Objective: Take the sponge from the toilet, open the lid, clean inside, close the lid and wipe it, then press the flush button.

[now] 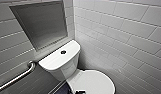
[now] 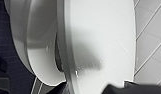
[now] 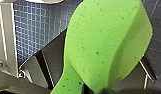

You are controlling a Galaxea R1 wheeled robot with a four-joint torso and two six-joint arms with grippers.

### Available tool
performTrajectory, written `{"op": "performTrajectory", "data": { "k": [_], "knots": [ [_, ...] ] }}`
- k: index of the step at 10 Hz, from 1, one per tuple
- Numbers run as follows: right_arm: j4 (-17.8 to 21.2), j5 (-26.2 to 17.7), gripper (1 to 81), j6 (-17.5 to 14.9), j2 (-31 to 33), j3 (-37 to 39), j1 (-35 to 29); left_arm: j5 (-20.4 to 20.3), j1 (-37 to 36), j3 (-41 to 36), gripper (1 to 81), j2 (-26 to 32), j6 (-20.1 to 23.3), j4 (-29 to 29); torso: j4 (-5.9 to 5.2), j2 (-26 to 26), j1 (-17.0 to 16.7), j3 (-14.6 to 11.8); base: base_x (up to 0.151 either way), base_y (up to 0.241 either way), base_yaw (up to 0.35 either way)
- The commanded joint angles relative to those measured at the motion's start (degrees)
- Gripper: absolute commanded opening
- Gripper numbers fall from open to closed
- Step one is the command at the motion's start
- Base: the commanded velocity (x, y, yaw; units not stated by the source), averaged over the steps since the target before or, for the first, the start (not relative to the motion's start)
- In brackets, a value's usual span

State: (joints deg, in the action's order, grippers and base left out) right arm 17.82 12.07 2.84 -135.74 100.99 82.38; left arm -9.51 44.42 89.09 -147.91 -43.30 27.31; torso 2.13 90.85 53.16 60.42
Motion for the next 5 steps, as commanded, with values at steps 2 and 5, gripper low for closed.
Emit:
{"op": "performTrajectory", "data": {
  "k": [2, 5],
  "knots": [
    [0.6, -3.4, 1.0, 0.1, 1.9, -0.8, -0.5, -6.2, -8.9, -4.3, 81.1, 1.8, -0.8, -1.1, 0.0, 0.0, 0.0, -2.2, 0.0, 0.0, 0.0],
    [1.0, -3.4, 1.0, 0.3, 1.8, -0.5, -0.4, -6.3, -8.8, -4.5, 81.1, 2.6, -2.6, -1.1, 0.0, 0.0, 0.0, -2.3, 0.0, 0.0, 0.0]
  ]
}}
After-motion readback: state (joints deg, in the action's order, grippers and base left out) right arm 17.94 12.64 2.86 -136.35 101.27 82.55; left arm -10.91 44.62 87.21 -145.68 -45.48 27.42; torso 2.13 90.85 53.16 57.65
